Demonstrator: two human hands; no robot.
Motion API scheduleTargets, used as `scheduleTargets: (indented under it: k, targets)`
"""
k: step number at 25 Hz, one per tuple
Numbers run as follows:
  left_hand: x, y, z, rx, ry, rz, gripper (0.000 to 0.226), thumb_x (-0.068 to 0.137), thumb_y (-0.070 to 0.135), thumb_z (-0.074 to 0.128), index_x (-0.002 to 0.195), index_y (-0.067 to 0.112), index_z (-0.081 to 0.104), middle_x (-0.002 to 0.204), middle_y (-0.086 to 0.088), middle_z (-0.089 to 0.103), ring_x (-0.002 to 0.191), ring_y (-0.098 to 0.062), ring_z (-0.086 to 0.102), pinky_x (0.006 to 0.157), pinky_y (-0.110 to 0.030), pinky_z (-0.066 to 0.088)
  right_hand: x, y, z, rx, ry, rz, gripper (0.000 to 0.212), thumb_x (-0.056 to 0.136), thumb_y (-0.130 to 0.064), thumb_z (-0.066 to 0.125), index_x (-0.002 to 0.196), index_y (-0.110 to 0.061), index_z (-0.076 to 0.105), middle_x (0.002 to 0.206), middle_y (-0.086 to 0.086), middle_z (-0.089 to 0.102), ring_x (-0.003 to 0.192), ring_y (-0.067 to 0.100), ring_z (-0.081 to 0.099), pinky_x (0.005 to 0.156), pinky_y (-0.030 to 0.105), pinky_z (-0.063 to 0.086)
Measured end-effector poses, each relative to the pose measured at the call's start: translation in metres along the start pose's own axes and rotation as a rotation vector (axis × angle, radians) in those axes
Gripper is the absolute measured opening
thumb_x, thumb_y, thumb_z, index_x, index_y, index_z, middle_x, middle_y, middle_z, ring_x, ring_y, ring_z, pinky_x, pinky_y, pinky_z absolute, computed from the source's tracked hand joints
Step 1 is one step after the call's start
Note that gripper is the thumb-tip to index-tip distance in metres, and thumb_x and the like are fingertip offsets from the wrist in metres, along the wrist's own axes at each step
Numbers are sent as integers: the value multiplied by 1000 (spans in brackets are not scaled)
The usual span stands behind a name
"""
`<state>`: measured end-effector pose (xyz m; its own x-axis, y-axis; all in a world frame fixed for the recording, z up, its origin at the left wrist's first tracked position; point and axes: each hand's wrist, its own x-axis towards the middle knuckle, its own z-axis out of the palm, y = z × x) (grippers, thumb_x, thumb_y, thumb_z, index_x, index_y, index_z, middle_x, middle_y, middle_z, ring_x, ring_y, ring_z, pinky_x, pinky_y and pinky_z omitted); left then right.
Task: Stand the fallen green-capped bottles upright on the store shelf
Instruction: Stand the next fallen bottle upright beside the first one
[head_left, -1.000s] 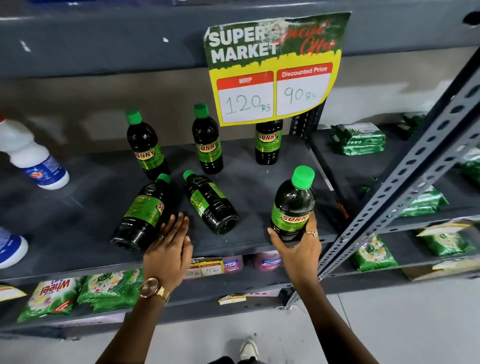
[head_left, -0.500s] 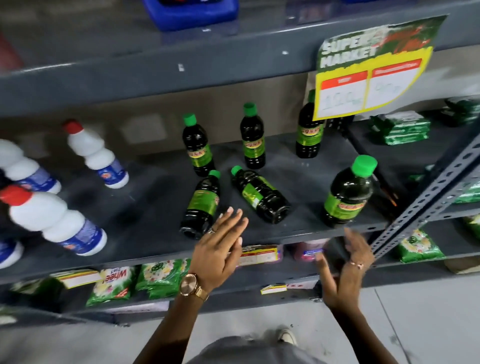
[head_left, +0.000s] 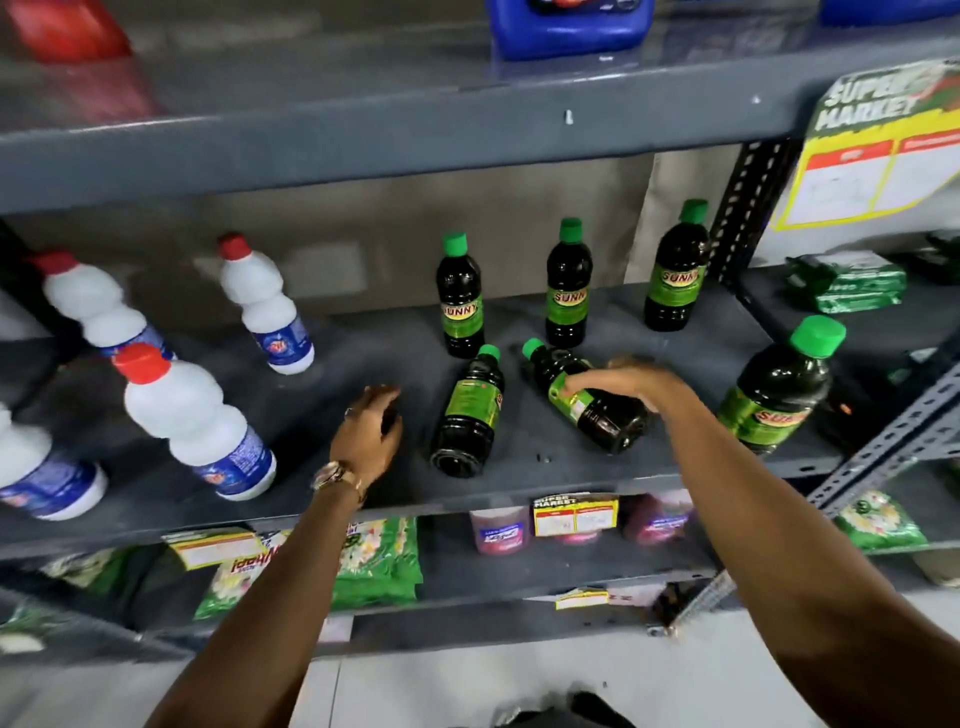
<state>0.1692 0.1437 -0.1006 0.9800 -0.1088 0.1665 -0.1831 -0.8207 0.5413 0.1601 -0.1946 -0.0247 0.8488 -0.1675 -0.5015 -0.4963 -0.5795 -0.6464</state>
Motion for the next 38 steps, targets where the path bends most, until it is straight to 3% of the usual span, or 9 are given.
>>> scheduleTargets:
  k: [5,8,11,13,18,24,30,35,38]
  targets:
    - [-3,-2,8,151,-17,53,47,84,23,40,123,-1,52,135,-27,49,129,-43,41,110,-50,29,-4,20,29,253,273,-181,41,68,-45,75,89,-11,67,85,6,70,77,19,68,58,22,47]
    - [1,-4,10,179,-29,45,52,83,25,38,126,-1,50,139,-27,44,132,-42,37,113,-50,25,-8,21,44,473,631,-361,38,77,-27,76,101,-7,56,85,0,63,80,17,62,67,20,44]
    - [0,-3,9,176,-39,38,54,84,27,34,130,2,47,143,-25,40,136,-39,32,115,-48,21,-9,15,53,581,782,-426,58,72,-23,82,112,-12,41,89,-8,60,81,11,58,71,16,45]
    - [-1,-5,11,165,-30,35,56,86,31,28,130,3,47,143,-24,41,136,-38,32,114,-47,21,-2,16,60,603,790,-415,77,66,-24,87,123,-10,36,100,-5,58,88,12,56,73,6,42]
    - [2,-6,11,177,-20,50,68,81,39,16,130,5,48,143,-23,42,135,-38,35,113,-48,24,11,32,72,521,692,-393,91,74,-11,78,146,-23,23,125,6,55,112,23,54,102,39,42]
    - [3,-8,12,180,-43,48,71,79,42,13,134,7,43,147,-21,35,139,-35,27,116,-46,18,16,22,75,386,885,-315,103,50,-39,92,133,-7,40,129,16,44,123,33,39,106,45,34]
    - [3,-9,12,189,-39,49,56,86,31,27,135,8,42,148,-20,35,140,-34,26,116,-44,16,15,39,76,298,784,-356,81,59,-26,90,126,-8,49,122,13,57,115,29,52,94,30,39]
    - [2,-7,11,190,-33,43,56,85,32,28,133,8,44,147,-21,36,139,-35,28,116,-45,18,15,27,77,244,863,-269,103,53,-51,88,129,-3,39,131,18,42,122,36,42,105,47,35]
    - [2,-8,12,194,-25,55,62,82,36,23,132,7,45,145,-22,38,137,-36,30,115,-47,20,18,37,76,227,818,-323,88,61,-41,86,130,-6,43,129,16,53,122,34,49,106,49,37]
